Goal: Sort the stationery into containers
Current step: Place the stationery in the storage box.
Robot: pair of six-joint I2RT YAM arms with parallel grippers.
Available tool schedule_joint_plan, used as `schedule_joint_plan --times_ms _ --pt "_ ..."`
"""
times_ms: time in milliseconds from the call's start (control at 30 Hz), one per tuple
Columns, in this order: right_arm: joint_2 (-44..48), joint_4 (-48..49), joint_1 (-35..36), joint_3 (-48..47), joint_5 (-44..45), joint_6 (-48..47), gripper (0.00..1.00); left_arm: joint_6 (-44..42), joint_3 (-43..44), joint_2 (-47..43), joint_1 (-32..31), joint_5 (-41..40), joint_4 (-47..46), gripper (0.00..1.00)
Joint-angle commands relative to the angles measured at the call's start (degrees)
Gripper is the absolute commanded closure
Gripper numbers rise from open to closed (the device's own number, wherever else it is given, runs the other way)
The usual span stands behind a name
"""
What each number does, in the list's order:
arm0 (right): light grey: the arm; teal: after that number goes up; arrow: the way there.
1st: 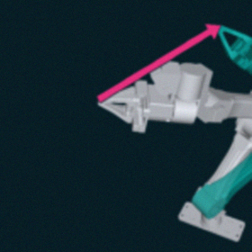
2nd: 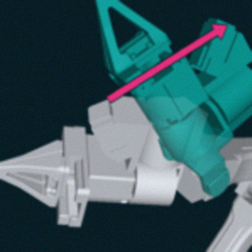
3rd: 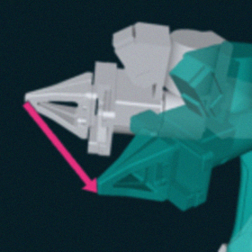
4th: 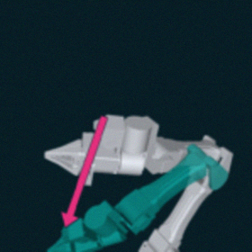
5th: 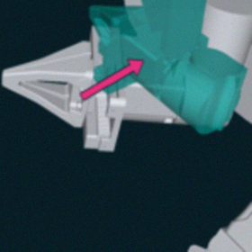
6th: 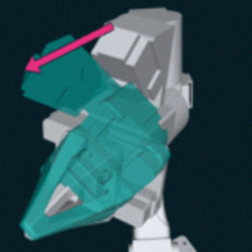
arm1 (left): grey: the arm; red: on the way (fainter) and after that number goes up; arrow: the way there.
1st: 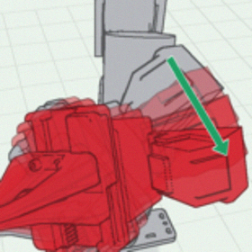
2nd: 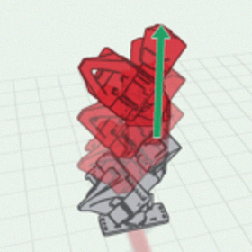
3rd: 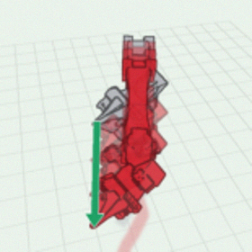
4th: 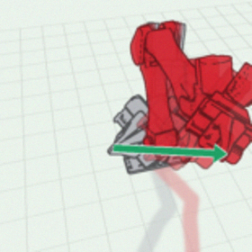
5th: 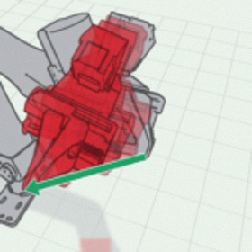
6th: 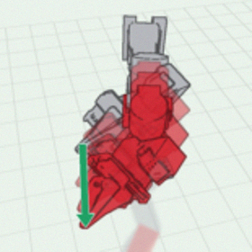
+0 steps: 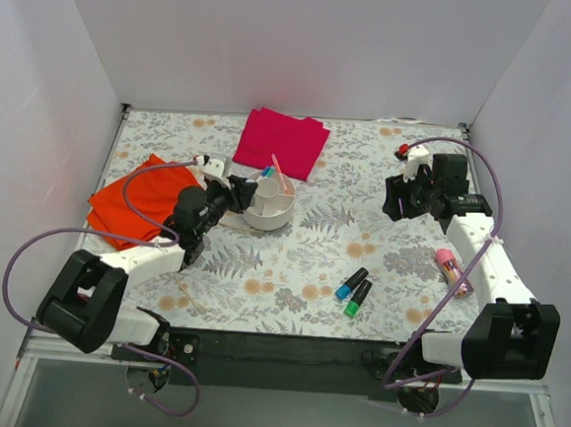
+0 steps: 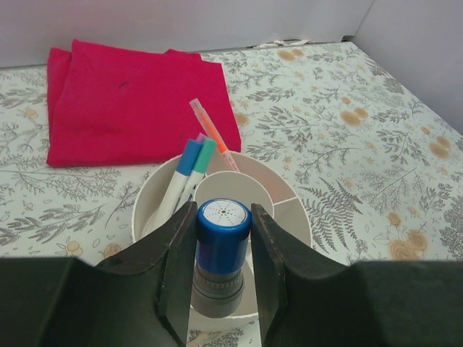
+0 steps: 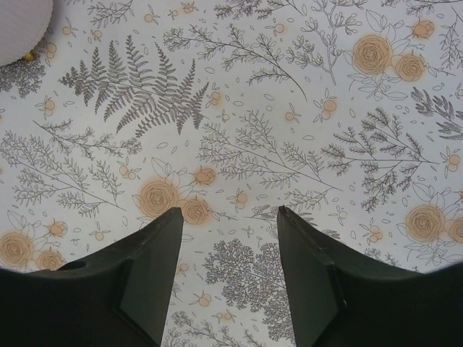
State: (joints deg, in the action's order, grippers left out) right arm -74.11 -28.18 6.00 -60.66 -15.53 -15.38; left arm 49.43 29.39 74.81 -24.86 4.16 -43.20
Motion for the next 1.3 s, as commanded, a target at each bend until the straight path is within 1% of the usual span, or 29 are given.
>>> schedule_joint_plan --times_ms 0,300,567,800,900,933,967,1033,1133,1267 --pt "0.10 2.52 -0.11 -0.33 -1.08 -0.01 0.37 1.46 -0.74 0.69 0.17 0.76 -1.01 1.00" --pt "-0.51 3.05 -0.11 0.55 -1.52 0.17 0.37 1.55 -1.26 2.97 0.17 1.02 -2.59 1.00" --pt "-1.74 3.31 -0.02 -0.33 -1.79 0.17 0.37 2.51 -1.00 5.70 0.25 -0.38 -5.14 1.00" --pt "-1.39 3.22 0.06 0.28 -1.70 0.17 0.37 3.22 -1.43 5.53 0.78 -3.36 -5.93 1.00" --pt "-1.57 3.22 0.33 0.20 -1.70 0.08 0.37 2.52 -1.88 4.83 1.31 -3.46 -5.84 1.00" --pt "-1.57 3.22 0.42 0.11 -1.70 0.00 0.37 2.34 -2.40 4.39 1.39 -3.46 -5.58 0.93" --pt "-1.74 3.22 0.42 0.02 -1.70 0.00 0.37 1.99 -2.49 4.12 1.48 -3.46 -5.41 0.84" --pt "-2.09 3.22 0.59 -0.33 -1.79 0.00 0.37 1.81 -2.84 3.33 1.66 -3.46 -4.79 0.71" --pt "-2.36 3.31 0.94 -0.42 -1.79 -0.18 0.36 1.81 -3.46 3.15 1.83 -2.59 -4.87 0.63" --pt "-2.45 3.22 1.47 -0.51 -1.52 -0.36 0.37 2.07 -4.51 3.24 1.83 -2.32 -5.93 0.62"
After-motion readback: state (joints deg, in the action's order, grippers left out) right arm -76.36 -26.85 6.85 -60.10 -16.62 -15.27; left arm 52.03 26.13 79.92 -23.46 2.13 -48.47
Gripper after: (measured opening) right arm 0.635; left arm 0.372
